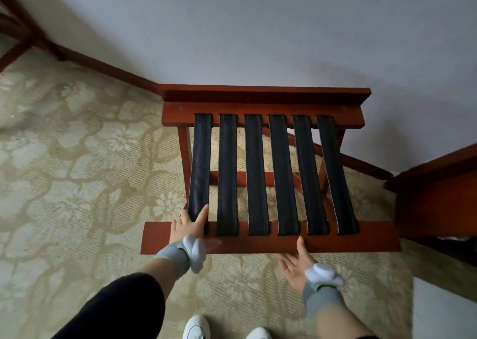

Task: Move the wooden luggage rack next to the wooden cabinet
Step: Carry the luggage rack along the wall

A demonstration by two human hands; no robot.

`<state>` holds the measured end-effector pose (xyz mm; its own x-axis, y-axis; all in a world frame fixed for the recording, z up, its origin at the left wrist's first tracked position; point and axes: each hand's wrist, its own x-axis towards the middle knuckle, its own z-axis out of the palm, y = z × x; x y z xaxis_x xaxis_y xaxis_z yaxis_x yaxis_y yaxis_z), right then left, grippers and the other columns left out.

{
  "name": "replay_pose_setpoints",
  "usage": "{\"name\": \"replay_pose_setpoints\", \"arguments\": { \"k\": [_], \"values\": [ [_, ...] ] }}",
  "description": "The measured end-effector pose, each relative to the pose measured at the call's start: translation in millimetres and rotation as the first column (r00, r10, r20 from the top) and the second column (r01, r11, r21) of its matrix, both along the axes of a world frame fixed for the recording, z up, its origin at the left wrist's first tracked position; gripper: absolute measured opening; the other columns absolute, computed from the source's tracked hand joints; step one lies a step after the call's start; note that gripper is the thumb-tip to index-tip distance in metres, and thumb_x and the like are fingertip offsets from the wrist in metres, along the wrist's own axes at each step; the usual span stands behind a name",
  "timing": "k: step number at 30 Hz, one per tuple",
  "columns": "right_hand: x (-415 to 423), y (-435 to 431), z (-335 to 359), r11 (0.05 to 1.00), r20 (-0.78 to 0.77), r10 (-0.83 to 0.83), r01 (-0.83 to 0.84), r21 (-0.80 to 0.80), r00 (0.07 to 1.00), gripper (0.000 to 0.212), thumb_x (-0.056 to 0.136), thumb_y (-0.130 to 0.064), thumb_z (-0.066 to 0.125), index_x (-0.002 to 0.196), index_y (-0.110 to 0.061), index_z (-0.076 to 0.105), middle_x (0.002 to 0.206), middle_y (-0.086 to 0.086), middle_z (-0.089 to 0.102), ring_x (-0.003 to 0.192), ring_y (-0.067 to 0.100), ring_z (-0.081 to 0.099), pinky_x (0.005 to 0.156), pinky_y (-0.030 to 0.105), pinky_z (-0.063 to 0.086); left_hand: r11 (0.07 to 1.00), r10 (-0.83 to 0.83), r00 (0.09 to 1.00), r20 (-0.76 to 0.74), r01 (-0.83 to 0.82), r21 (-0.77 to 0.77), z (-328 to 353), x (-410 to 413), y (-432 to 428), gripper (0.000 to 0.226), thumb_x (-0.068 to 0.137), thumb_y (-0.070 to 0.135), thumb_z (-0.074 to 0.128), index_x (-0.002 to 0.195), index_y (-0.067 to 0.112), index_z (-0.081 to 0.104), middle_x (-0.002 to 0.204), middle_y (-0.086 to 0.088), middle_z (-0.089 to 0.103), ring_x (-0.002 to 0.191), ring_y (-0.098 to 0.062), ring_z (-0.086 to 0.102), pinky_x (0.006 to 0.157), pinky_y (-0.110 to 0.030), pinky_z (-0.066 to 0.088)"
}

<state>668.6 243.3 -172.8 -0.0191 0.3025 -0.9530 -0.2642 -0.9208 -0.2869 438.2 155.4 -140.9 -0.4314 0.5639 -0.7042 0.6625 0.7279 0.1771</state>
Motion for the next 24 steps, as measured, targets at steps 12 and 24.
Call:
{"name": "replay_pose_setpoints", "arguments": {
  "k": [12, 24],
  "values": [
    [36, 33, 0, 0.995, 0.044, -0.091, 0.089, 0.046, 0.995, 0.077, 0.088, -0.055, 0.04, 0.147, -0.008, 0.021, 0.154, 0.016, 0.026, 0.139, 0.027, 0.033, 0.105, 0.034, 0.035, 0.918, 0.381, 0.825, 0.418, -0.393, -0.061, 9, 104, -14, 0.062, 0.084, 0.047, 0.054, 0.136, 0.018, 0.039, 0.141, -0.007, 0.047, 0.129, -0.022, 0.045, 0.108, -0.033, 0.037],
    [73, 52, -6, 0.995, -0.093, -0.083, 0.088, 0.049, 0.992, 0.075, 0.087, -0.051, 0.045, 0.142, -0.004, 0.028, 0.149, 0.019, 0.029, 0.135, 0.03, 0.037, 0.096, 0.038, 0.041, 0.597, 0.744, 0.617, 0.256, -0.786, 0.159, -4, 127, 38, 0.092, 0.081, 0.051, 0.054, 0.145, 0.035, -0.011, 0.076, -0.005, 0.056, 0.068, -0.017, 0.056, 0.058, -0.022, 0.041]
  ]
}}
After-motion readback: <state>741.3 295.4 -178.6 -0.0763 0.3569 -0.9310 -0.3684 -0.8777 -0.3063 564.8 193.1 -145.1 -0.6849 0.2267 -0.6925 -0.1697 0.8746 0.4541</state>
